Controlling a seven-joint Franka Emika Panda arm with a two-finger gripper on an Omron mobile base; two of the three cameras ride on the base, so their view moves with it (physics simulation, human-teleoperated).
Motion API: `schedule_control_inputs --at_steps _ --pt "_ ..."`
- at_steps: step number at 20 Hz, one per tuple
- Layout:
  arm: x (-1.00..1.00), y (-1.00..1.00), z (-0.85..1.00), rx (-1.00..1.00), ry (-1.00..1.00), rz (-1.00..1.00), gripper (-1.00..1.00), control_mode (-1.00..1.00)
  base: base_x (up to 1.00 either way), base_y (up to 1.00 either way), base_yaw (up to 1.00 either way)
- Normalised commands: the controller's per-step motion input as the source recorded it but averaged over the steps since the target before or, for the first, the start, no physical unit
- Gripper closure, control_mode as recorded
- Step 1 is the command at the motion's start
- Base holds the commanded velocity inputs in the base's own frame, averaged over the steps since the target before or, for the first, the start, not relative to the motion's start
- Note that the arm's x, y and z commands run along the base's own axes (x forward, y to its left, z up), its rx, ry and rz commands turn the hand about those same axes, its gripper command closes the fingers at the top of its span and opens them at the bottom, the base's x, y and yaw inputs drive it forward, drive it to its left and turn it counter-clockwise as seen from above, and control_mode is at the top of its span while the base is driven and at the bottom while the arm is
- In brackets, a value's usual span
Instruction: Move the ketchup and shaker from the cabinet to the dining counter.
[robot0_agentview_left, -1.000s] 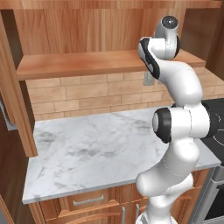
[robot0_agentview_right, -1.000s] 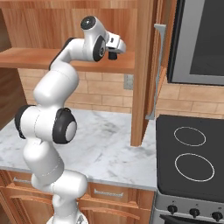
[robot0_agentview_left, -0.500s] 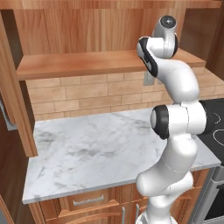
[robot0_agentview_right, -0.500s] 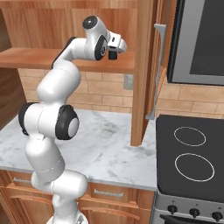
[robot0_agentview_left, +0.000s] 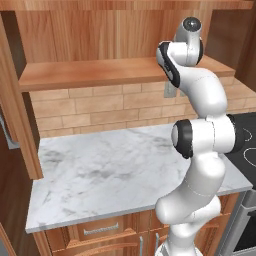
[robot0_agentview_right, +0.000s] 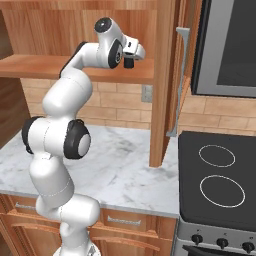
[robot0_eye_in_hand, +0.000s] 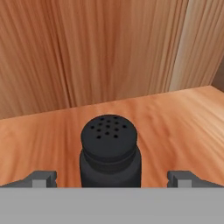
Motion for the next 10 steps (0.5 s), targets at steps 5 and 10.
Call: schedule_control_inputs --at_steps 5,10 --pt "0.03 -0.02 -0.04 0.0 0.0 0.0 -1.0 -1.0 0.0 0.0 0.0" --pt "0.06 0.0 -0.04 0.0 0.0 0.0 -1.0 -1.0 0.0 0.0 0.0"
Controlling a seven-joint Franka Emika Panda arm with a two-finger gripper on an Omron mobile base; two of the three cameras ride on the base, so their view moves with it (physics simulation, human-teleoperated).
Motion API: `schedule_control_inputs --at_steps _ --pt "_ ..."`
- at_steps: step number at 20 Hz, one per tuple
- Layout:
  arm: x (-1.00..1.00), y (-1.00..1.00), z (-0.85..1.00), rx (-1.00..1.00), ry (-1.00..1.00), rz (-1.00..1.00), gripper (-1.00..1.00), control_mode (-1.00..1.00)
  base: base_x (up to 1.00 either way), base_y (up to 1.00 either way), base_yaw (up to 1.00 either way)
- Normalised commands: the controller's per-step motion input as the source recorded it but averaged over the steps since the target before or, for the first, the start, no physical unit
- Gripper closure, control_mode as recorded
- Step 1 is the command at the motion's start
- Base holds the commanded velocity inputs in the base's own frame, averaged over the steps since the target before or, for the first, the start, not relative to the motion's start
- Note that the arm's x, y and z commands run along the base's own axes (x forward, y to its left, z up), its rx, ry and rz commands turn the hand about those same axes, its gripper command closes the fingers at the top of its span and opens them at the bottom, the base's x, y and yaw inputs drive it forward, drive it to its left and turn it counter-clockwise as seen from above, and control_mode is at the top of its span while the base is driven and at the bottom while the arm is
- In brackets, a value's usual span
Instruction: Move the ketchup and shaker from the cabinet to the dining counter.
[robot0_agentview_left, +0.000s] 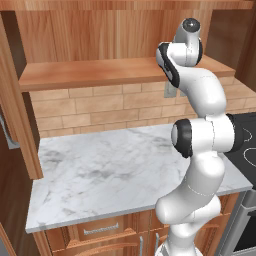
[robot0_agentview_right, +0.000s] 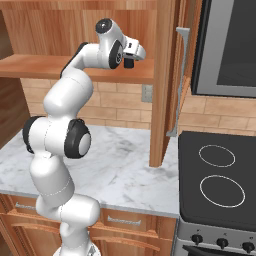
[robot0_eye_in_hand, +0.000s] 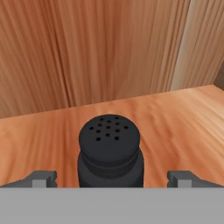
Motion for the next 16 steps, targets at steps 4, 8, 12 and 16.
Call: schedule_control_inputs --at_steps 4,8,12,16 --pt "0.09 0.0 -0.04 0.0 0.0 0.0 -1.0 -1.0 0.0 0.0 0.0" --pt "0.1 0.0 -0.02 0.0 0.0 0.0 -1.0 -1.0 0.0 0.0 0.0" --pt "0.05 0.0 -0.02 0.0 0.0 0.0 -1.0 -1.0 0.0 0.0 0.0" --pt "0.04 0.0 -0.06 0.02 0.0 0.0 -1.0 -1.0 0.0 0.0 0.0"
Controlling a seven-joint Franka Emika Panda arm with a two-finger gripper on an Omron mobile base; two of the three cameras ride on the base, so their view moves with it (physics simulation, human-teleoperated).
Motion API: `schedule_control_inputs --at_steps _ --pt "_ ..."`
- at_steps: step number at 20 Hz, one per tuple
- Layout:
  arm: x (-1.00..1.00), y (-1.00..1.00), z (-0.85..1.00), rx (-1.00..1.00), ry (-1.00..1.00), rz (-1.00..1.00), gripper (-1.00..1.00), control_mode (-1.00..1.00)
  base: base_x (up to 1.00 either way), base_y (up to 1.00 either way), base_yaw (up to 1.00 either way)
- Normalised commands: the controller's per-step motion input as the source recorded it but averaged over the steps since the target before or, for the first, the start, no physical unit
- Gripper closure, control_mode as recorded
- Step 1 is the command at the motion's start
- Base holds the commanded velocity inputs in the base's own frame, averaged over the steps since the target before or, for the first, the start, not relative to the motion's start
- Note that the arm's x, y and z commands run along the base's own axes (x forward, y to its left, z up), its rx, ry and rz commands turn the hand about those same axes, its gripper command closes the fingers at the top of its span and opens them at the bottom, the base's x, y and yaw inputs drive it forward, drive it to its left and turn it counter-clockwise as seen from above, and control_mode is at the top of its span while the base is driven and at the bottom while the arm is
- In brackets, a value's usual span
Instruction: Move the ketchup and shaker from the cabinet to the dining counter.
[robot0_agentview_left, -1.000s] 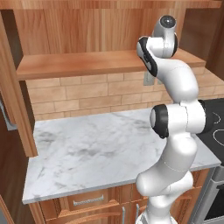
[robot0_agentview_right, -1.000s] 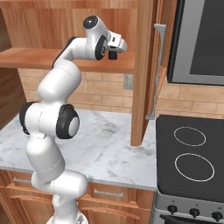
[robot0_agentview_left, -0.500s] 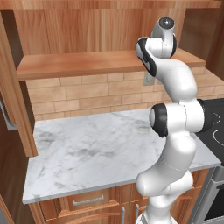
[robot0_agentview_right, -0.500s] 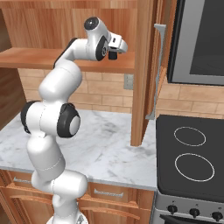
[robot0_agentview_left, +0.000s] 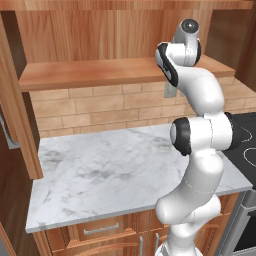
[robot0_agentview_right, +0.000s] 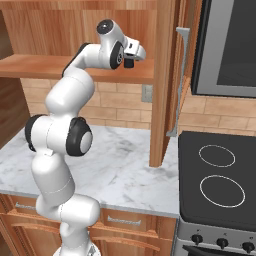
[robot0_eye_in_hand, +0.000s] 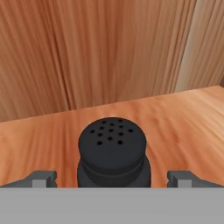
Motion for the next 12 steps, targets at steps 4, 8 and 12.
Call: schedule_control_inputs --at_steps 4,8,12 --pt "0.03 0.0 -0.08 0.04 0.01 0.0 -1.0 -1.0 0.0 0.0 0.0" --pt "-0.02 0.0 -0.05 0.07 0.02 0.0 1.0 -1.0 0.0 0.0 0.0" --pt "-0.04 -0.05 -0.09 0.09 0.02 0.0 1.0 -1.0 0.0 0.0 0.0"
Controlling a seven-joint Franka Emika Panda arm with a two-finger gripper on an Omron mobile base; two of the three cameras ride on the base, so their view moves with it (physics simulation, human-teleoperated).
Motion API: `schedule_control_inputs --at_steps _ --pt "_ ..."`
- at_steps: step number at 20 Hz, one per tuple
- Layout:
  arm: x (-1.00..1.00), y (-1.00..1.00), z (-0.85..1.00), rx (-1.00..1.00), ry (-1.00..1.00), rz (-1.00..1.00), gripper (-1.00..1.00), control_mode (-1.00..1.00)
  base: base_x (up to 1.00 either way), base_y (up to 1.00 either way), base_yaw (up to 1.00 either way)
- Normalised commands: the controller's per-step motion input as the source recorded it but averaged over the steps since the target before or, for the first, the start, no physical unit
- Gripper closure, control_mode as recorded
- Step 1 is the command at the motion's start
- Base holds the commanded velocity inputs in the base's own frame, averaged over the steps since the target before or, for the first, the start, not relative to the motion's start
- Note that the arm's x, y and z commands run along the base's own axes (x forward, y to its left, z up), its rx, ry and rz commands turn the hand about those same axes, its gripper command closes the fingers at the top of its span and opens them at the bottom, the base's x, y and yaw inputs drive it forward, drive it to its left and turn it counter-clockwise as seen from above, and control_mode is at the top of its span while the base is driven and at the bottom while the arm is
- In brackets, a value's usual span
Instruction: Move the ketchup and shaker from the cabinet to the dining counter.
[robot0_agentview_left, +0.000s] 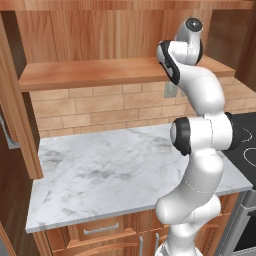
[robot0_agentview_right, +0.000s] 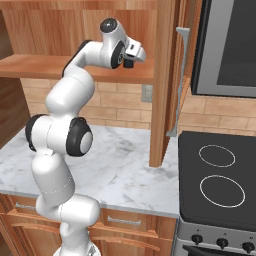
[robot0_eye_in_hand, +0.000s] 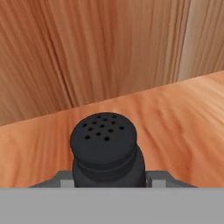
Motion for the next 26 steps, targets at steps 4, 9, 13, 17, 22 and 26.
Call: schedule_control_inputs --at_steps 4,9,13,17,22,26 --pt "-0.02 -0.09 -0.15 0.08 0.0 0.0 1.0 -1.0 0.0 0.0 0.0" --pt "-0.38 0.04 -0.16 0.06 0.0 0.03 1.0 -1.0 0.0 0.0 0.0" --pt "-0.7 0.18 -0.07 0.02 0.0 0.05 1.0 -1.0 0.0 0.0 0.0" --pt "-0.8 0.23 0.0 0.01 -0.01 0.04 1.0 -1.0 0.0 0.0 0.0" --pt "-0.84 0.22 0.0 0.0 -0.04 0.06 1.0 -1.0 0.0 0.0 0.0" --pt "-0.83 0.25 0.0 0.0 -0.03 0.04 1.0 -1.0 0.0 0.0 0.0"
